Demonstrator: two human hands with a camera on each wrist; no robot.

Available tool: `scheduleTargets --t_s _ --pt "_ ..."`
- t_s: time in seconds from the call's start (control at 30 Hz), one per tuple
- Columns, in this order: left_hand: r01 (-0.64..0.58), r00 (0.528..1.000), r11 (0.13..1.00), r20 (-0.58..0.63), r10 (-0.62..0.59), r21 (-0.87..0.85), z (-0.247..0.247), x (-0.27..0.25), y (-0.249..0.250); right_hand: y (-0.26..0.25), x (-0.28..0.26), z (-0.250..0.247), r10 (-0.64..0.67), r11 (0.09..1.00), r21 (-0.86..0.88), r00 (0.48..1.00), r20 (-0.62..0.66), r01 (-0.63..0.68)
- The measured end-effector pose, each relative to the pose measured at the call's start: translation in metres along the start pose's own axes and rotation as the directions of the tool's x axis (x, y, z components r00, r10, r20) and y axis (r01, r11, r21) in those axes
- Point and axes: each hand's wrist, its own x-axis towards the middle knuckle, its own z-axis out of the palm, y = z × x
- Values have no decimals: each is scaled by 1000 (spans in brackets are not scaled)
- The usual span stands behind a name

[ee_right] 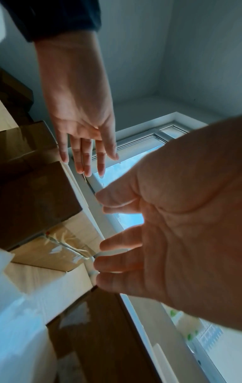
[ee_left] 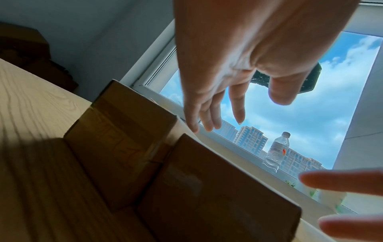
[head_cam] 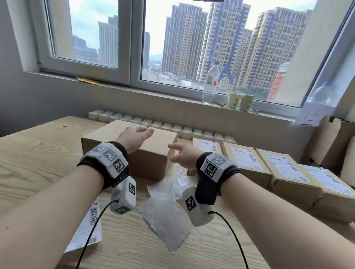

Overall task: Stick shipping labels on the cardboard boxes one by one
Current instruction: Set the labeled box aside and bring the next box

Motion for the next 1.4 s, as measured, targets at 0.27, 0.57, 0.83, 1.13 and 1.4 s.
scheduleTargets --t_s 0.27,0.57,0.83,1.13,1.4 --pt "12 999 997 43 -9 -71 4 11 -11 -7 27 24 -8 999 -33 999 -32 7" --pt "116 993 992 27 -115 -44 6 21 -20 -9 37 30 70 993 112 969 -235 -44" --pt "105 994 991 -19 -107 -79 3 15 0 -4 39 21 211 850 522 952 -221 -67" --pt "-95 950 932 -312 -21 -351 -19 -15 47 -7 -2 -19 185 570 809 937 -295 142" --pt "-21 984 891 -167 -61 -453 -2 -65 77 7 -74 -65 169 471 862 940 -295 186"
